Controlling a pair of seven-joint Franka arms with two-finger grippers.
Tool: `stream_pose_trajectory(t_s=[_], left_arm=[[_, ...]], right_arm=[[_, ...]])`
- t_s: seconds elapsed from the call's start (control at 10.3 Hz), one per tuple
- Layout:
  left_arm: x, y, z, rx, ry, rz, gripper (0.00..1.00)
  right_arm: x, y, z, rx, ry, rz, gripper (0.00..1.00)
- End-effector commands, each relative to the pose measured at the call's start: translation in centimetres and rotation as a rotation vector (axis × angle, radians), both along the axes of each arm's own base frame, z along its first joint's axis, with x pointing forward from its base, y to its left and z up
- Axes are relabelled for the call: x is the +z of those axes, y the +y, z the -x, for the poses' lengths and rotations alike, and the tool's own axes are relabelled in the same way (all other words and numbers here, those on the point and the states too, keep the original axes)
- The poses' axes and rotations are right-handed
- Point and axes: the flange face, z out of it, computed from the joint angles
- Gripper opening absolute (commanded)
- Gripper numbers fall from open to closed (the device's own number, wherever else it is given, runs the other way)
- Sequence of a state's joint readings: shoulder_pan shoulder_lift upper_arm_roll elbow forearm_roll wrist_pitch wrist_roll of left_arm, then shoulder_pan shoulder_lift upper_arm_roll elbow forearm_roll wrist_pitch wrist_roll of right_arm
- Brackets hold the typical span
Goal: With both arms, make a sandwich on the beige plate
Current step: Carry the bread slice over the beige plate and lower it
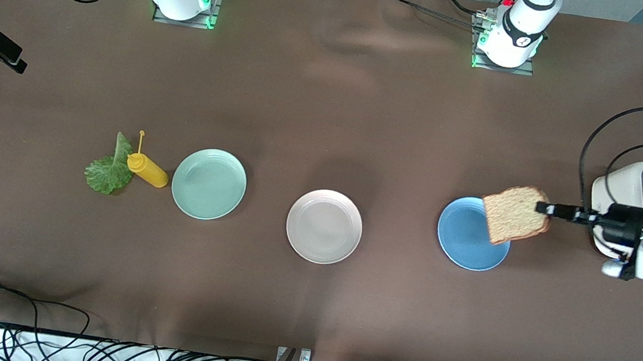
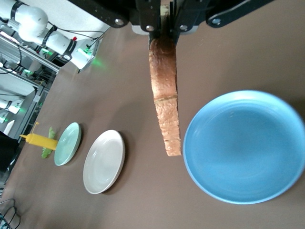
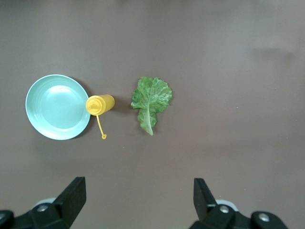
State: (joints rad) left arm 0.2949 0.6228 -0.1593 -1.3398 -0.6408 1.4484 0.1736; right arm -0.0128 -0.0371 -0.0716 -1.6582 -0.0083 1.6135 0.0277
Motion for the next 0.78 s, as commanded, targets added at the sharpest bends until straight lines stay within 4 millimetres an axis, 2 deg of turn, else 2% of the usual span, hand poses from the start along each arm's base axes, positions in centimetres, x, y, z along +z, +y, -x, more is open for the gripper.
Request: stream_pose_trajectory(t_s=[0.0,0.29,0.49,0.68], left_arm=[[-2.8,-4.4,-2.0,0.082,0.024,0.105,0.00],[-5.3,-13.3,-4.2,0.156,-0.031,0.129,0.00],[-7.4,-17.2,-4.8,0.212,-0.041,0.165,0.00],[-9.5,-19.7,-4.9,0.266,-0.002,0.238,0.00]], right_arm=[[0.7,-0.1,0.4,-0.005,-0.006,0.001,1.00],[0.7,-0.1,0.4,-0.005,-0.006,0.001,1.00],[0.7,-0.1,0.4,-0.008,-0.006,0.001,1.00],[0.7,-0.1,0.4,-0.008,-0.006,-0.001,1.00]])
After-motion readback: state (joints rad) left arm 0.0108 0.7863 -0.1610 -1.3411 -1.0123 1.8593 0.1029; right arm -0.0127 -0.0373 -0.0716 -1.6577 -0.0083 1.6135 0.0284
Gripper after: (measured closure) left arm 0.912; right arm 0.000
